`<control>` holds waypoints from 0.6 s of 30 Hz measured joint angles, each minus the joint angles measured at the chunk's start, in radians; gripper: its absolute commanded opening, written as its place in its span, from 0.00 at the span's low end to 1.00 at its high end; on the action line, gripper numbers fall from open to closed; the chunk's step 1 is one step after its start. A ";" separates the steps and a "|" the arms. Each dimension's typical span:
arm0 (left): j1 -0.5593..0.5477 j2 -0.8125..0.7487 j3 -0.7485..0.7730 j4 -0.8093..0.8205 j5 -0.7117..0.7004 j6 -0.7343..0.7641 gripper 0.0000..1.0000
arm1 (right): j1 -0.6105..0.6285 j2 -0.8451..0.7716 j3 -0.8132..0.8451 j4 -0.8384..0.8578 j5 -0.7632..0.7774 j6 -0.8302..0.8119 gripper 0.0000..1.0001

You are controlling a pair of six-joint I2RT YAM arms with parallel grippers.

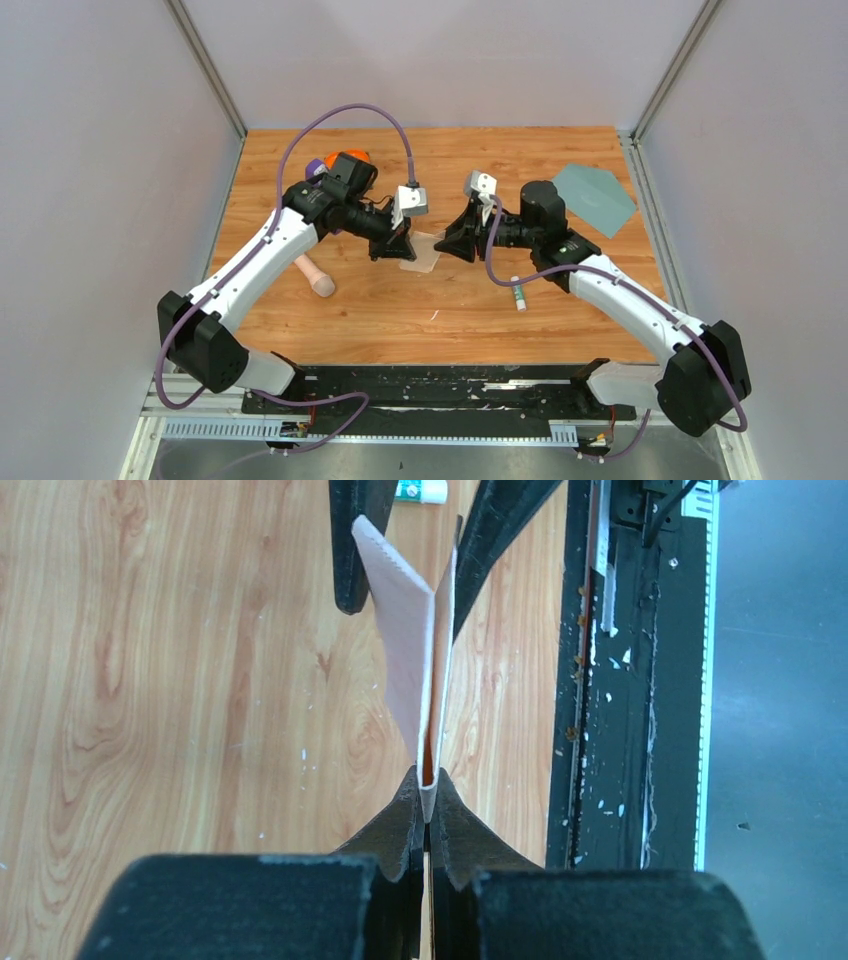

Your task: Place the letter into the envelope and seal it

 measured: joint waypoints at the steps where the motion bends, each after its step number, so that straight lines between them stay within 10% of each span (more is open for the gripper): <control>1: -0.001 0.002 0.000 -0.008 0.000 0.005 0.00 | 0.000 0.002 0.001 -0.002 -0.006 -0.002 0.22; 10: -0.012 0.018 0.000 -0.036 0.001 0.051 0.04 | -0.001 0.011 0.004 -0.035 -0.067 -0.016 0.00; 14: -0.019 0.021 0.001 -0.043 -0.024 0.067 0.53 | 0.000 0.011 0.004 -0.047 -0.087 -0.021 0.00; 18: -0.025 0.024 0.001 -0.049 -0.071 0.062 0.65 | 0.000 0.011 0.006 -0.046 -0.107 -0.020 0.00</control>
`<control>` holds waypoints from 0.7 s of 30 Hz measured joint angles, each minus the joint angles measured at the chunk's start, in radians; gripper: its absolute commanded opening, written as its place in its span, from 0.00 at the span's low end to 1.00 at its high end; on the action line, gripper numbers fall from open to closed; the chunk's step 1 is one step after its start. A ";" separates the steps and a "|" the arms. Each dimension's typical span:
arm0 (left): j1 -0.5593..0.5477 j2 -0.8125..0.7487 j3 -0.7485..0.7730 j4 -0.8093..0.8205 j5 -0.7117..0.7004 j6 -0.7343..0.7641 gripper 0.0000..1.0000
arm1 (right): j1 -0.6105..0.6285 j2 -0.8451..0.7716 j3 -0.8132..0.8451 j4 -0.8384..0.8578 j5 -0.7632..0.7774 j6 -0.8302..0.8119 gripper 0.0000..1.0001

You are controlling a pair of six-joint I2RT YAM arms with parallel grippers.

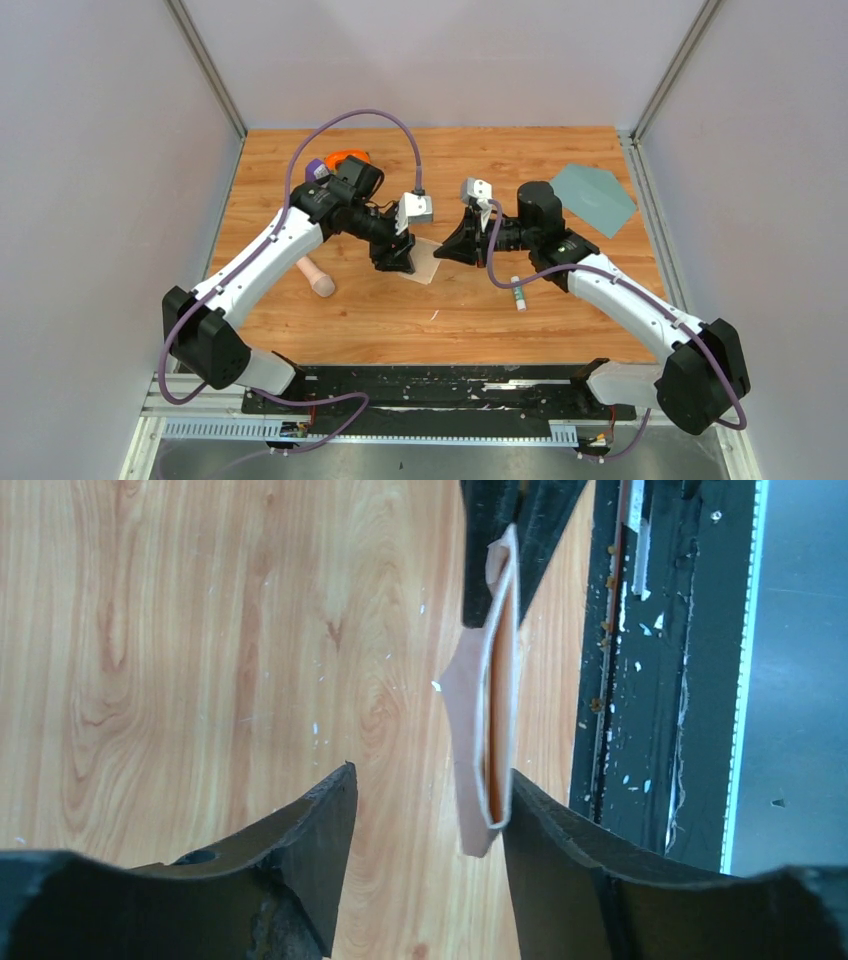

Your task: Place the letter into the envelope and seal it

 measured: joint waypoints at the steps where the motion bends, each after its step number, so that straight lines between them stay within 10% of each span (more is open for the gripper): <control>1: 0.000 0.000 0.002 0.003 -0.009 -0.005 0.65 | 0.000 0.000 0.000 0.000 -0.006 0.000 0.00; 8: 0.000 -0.001 0.048 0.061 -0.020 -0.068 0.63 | 0.000 0.032 0.010 0.000 -0.048 0.009 0.00; 16: 0.000 -0.001 0.072 0.079 0.035 -0.119 0.08 | -0.001 0.039 0.010 0.001 -0.048 0.008 0.00; 21: 0.002 -0.001 0.080 0.061 0.053 -0.124 0.00 | -0.008 0.039 0.010 0.002 -0.041 0.008 0.00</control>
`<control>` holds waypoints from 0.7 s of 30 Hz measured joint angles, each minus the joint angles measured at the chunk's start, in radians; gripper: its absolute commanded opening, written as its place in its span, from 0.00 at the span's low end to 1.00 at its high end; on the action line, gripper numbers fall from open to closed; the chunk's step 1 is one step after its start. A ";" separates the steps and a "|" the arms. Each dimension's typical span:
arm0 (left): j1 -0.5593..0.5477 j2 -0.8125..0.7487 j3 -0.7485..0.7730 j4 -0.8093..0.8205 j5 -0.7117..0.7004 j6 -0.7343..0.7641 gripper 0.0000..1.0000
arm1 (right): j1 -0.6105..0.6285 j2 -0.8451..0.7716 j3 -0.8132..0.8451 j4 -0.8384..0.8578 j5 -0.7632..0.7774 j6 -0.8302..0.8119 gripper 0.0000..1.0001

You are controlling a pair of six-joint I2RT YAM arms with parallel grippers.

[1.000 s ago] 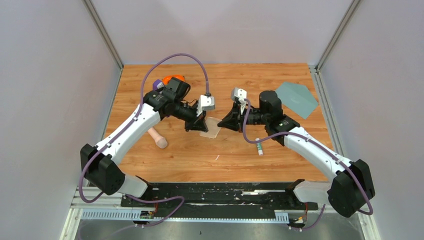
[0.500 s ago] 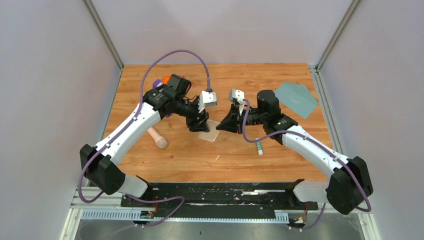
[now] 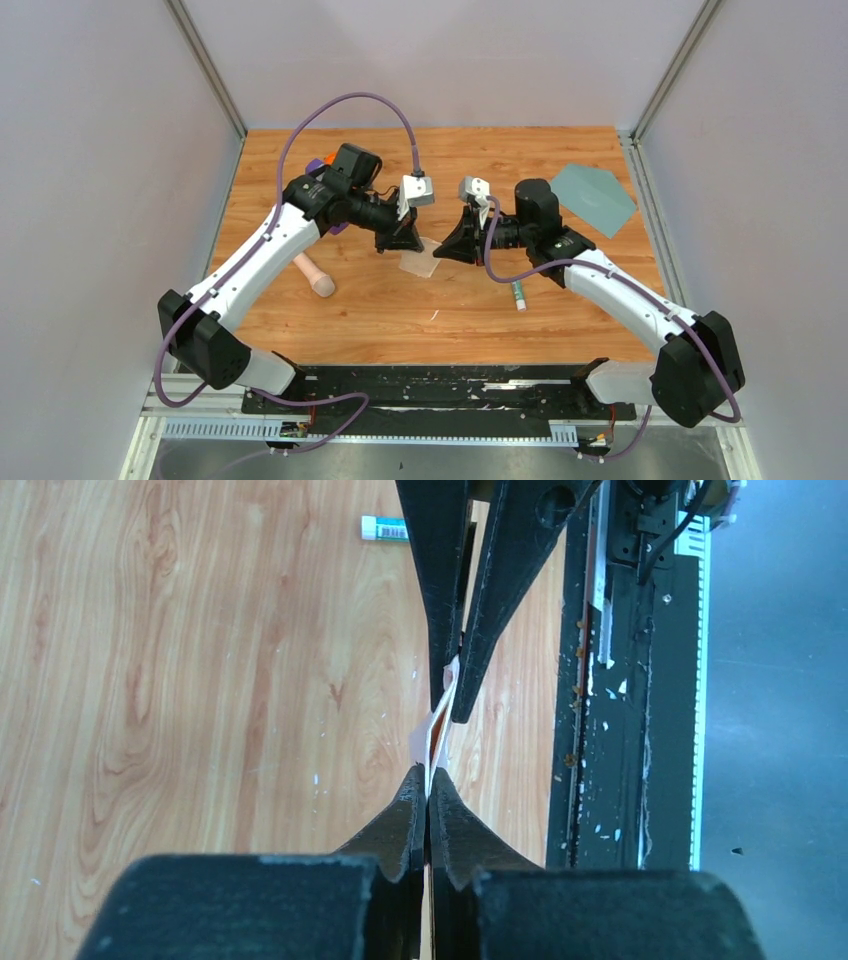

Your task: Place the letter into the envelope and seal it

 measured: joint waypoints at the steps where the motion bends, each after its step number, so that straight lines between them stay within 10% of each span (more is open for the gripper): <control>1: 0.001 0.000 0.002 -0.003 0.003 0.000 0.00 | -0.001 0.000 0.000 0.002 0.000 0.000 0.00; 3: 0.004 0.000 0.006 -0.013 0.011 0.001 0.17 | -0.001 -0.001 0.000 0.005 0.000 0.000 0.00; 4: 0.005 0.000 0.008 -0.019 0.015 0.003 0.42 | -0.003 -0.002 0.000 0.006 0.000 0.000 0.00; 8: 0.009 -0.002 0.016 -0.035 0.027 0.032 0.58 | -0.012 -0.020 0.000 -0.007 -0.001 0.000 0.00; 13: 0.014 -0.013 0.002 -0.041 0.017 0.065 0.51 | -0.025 -0.072 0.000 -0.009 -0.003 -0.001 0.00; 21: 0.016 -0.020 -0.054 -0.023 0.029 0.066 0.00 | -0.039 -0.094 0.003 -0.010 -0.014 -0.002 0.00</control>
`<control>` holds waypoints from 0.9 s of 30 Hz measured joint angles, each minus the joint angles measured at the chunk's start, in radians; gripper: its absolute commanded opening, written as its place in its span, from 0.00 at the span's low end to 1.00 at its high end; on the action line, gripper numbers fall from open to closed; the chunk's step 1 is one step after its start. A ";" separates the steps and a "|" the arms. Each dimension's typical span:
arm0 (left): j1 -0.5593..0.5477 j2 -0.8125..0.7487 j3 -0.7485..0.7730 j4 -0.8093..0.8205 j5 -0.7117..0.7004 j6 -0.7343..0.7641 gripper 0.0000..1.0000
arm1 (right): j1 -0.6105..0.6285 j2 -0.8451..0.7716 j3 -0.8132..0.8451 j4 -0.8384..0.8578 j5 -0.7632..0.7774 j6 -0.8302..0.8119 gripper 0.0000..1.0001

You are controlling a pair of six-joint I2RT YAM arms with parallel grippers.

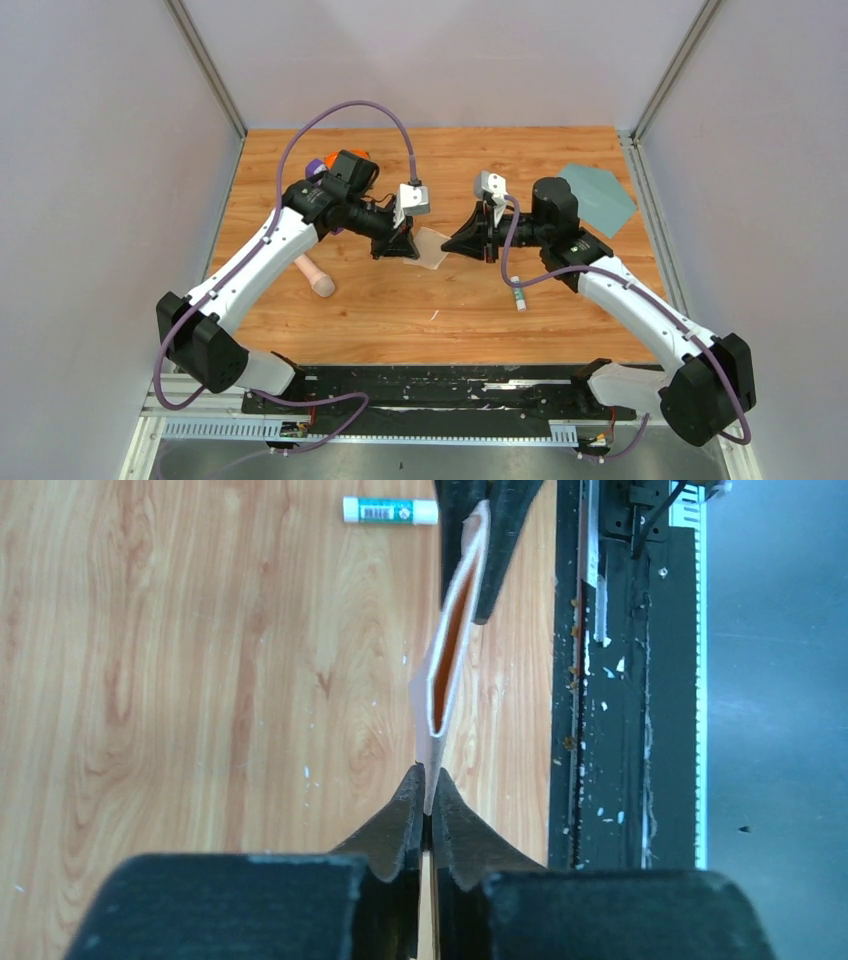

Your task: Place the letter into the envelope and seal it

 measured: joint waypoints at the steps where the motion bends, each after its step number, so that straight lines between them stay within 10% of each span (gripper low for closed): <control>1: 0.000 0.000 -0.001 0.002 0.001 0.003 0.00 | -0.006 0.000 0.000 0.000 -0.003 0.000 0.00; 3: -0.001 -0.002 -0.003 0.006 0.008 0.013 0.00 | -0.015 0.000 0.000 0.000 -0.005 0.000 0.00; 7: -0.005 -0.011 -0.010 0.003 0.016 0.031 0.51 | -0.023 0.000 0.000 0.000 -0.015 0.000 0.00; 17: 0.001 -0.021 -0.032 -0.019 -0.016 0.033 0.00 | -0.040 -0.019 0.013 0.000 -0.023 0.001 0.00; 22: 0.001 -0.023 -0.032 -0.012 -0.017 0.026 0.00 | -0.041 -0.023 0.013 0.000 -0.023 0.001 0.00; 25: 0.000 -0.027 -0.032 -0.008 -0.021 0.024 0.74 | -0.044 -0.031 0.013 -0.002 -0.020 0.000 0.00; 27: 0.000 -0.032 -0.032 -0.011 -0.037 0.035 0.84 | -0.045 -0.036 0.013 -0.003 -0.017 -0.002 0.00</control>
